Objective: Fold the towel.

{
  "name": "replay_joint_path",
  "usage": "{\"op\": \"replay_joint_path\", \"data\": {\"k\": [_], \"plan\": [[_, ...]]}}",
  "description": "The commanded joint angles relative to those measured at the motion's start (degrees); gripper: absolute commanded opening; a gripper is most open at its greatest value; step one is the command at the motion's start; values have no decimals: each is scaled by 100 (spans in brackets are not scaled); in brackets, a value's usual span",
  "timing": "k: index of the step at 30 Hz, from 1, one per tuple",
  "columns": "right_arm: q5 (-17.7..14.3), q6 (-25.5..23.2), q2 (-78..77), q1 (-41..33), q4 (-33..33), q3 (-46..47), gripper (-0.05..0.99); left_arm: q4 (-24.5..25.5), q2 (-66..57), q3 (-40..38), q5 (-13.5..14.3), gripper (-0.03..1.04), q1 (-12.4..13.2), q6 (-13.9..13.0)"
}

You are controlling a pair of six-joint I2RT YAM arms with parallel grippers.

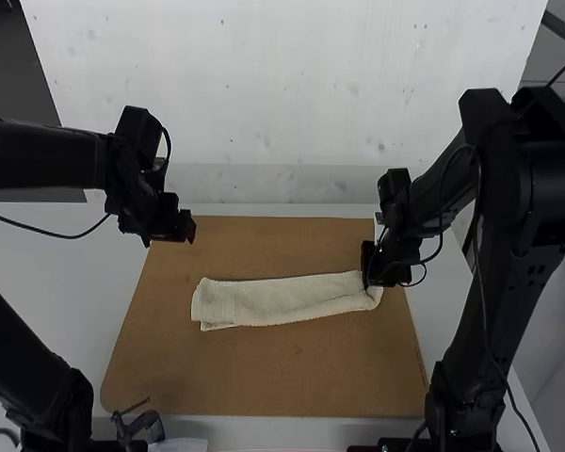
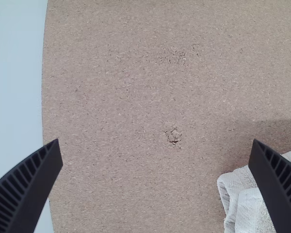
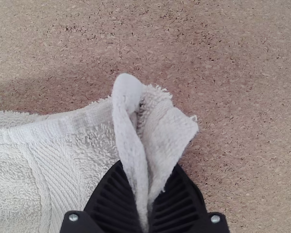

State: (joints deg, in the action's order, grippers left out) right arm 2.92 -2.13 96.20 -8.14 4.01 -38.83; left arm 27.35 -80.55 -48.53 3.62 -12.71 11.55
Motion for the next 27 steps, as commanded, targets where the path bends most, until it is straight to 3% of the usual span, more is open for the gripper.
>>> {"op": "replay_joint_path", "data": {"k": [1, 16, 21, 27], "plan": [[-415, 222, 171, 542, 126, 24, 2, -28, 251, 63, -80, 99, 67, -74], [-397, 2041, 65, 3205, 425, -679, 2, -195, 514, 309, -89, 99, 225, -83], [-397, 2094, 215, 3521, 627, -1215, 2, -204, 611, 371, -89, 99, 225, -74], [-397, 1804, -163, 2932, 1023, -1206, 2, -310, 787, 547, -80, 99, 216, -100]]}}
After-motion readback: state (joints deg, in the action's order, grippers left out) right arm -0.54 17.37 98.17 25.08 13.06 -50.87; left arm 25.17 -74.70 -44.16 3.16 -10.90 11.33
